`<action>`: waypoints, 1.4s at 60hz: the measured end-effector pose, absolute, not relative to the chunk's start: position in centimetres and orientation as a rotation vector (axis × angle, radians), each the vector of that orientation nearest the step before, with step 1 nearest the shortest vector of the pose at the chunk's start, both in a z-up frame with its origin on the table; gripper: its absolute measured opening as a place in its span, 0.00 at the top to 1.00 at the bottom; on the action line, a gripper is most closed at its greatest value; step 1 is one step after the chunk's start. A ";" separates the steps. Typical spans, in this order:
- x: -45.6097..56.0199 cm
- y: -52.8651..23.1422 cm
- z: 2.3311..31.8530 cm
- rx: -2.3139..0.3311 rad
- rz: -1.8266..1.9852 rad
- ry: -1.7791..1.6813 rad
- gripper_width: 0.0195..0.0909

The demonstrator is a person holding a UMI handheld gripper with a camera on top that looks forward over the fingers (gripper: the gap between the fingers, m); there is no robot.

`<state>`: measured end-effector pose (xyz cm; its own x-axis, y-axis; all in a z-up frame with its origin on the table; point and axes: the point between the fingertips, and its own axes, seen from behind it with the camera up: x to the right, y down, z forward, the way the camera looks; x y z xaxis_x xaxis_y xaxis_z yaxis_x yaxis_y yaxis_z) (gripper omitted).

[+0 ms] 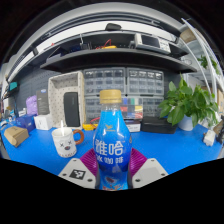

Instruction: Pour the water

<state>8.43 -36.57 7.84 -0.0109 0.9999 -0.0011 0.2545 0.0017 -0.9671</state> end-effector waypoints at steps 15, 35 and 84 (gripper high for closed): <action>8.1 -37.3 7.7 -1.330 0.979 -1.473 0.77; 2.8 -38.1 10.2 -0.913 0.536 -1.785 0.77; -6.3 -43.9 12.5 0.443 -0.497 -1.823 0.74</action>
<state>-6.28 -43.90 12.55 -0.2902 -0.5309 0.7962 -0.0532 0.8396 0.5405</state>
